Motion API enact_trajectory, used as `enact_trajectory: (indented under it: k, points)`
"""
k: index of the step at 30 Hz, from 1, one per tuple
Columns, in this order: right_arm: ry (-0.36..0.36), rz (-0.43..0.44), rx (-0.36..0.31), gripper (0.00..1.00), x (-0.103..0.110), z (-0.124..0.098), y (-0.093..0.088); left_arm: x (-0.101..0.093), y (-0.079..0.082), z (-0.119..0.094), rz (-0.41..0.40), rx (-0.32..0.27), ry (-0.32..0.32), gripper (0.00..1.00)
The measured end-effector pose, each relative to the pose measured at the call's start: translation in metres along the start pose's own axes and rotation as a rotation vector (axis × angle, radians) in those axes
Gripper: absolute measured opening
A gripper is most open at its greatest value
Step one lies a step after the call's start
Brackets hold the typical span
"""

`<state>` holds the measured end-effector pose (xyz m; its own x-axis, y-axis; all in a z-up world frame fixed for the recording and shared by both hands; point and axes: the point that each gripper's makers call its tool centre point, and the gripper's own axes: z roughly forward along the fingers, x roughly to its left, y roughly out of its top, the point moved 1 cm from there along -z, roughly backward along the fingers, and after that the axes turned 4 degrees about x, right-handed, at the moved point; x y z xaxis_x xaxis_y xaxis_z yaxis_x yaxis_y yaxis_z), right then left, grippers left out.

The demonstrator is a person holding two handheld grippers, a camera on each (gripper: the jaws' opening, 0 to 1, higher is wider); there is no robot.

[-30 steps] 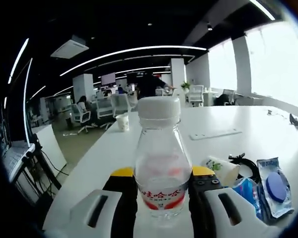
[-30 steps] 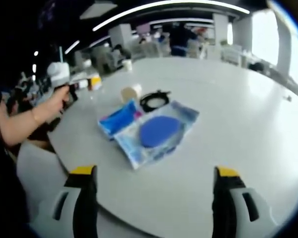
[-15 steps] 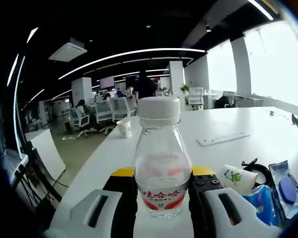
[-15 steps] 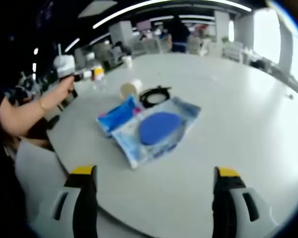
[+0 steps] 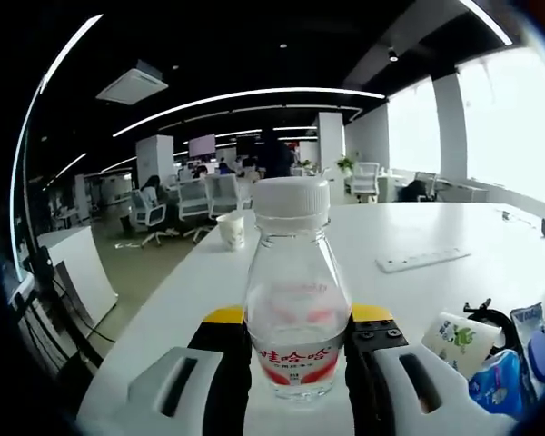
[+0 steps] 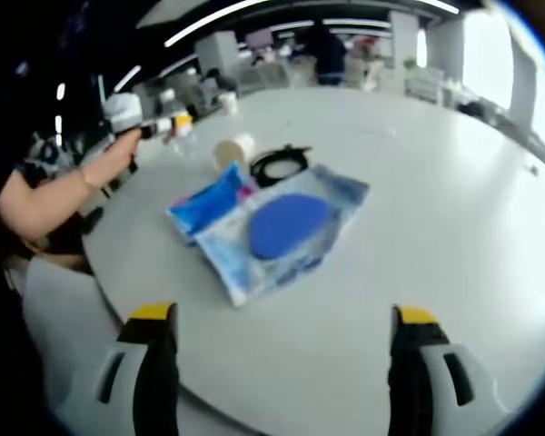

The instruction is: Arrange the tabletop items into an orderly group along one side of the table until the central work area is clear of visible clutter.

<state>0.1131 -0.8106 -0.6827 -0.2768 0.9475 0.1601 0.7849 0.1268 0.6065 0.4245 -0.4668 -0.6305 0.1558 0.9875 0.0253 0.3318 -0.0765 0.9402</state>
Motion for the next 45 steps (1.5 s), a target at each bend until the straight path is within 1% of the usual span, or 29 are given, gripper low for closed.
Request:
enact_trajectory:
  k: [5, 7, 11, 14, 20, 23, 32, 38, 45]
  points:
    - [-0.003, 0.0, 0.011, 0.95, 0.0, 0.003, -0.002, 0.005, 0.0, 0.009, 0.01, -0.009, 0.0, 0.38]
    - [-0.005, 0.001, 0.011, 0.95, 0.0, 0.003, -0.002, 0.007, -0.002, 0.012, 0.001, -0.011, -0.004, 0.38]
    - [-0.011, 0.006, 0.019, 0.95, -0.002, 0.004, -0.004, 0.007, -0.005, 0.016, 0.005, -0.007, -0.016, 0.38]
    - [-0.013, 0.005, 0.029, 0.95, -0.003, 0.004, -0.005, 0.007, -0.008, 0.018, -0.007, -0.005, -0.027, 0.38]
    - [-0.013, 0.004, 0.034, 0.95, -0.002, 0.006, -0.005, 0.008, -0.008, 0.018, -0.013, -0.007, -0.024, 0.38]
    - [-0.011, 0.005, 0.031, 0.94, -0.001, 0.007, -0.004, 0.003, -0.008, 0.017, 0.016, -0.01, -0.027, 0.38]
    - [-0.001, 0.006, 0.032, 0.94, 0.001, 0.01, -0.005, 0.005, -0.008, 0.018, 0.0, -0.018, -0.015, 0.39]
    - [0.0, 0.004, 0.027, 0.94, 0.001, 0.01, -0.004, 0.006, -0.008, 0.019, 0.015, -0.028, -0.016, 0.41]
    - [-0.002, 0.002, 0.014, 0.94, -0.001, 0.009, 0.0, 0.003, -0.006, 0.018, 0.021, -0.047, -0.056, 0.56]
